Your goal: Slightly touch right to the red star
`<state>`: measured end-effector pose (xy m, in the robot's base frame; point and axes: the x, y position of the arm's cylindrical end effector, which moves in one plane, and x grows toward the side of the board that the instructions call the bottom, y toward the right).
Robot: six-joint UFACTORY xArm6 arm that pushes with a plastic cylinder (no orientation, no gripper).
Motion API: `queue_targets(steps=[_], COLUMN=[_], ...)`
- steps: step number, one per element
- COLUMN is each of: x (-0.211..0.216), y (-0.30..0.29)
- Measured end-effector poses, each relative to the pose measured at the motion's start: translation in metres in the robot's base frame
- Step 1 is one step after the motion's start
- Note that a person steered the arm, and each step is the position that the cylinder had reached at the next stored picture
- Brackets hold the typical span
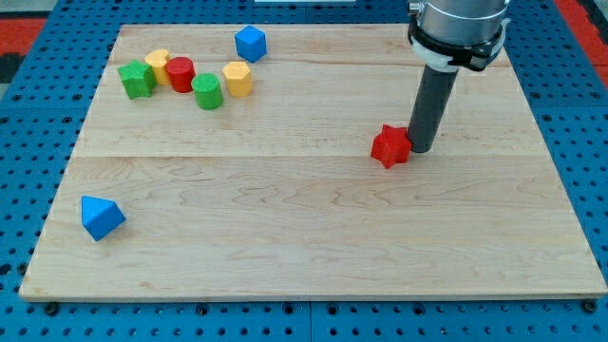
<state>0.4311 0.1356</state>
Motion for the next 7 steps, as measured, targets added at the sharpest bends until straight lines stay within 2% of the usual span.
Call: queue_targets(steps=[5,7], x=[-0.005,-0.044], y=[0.013,-0.013])
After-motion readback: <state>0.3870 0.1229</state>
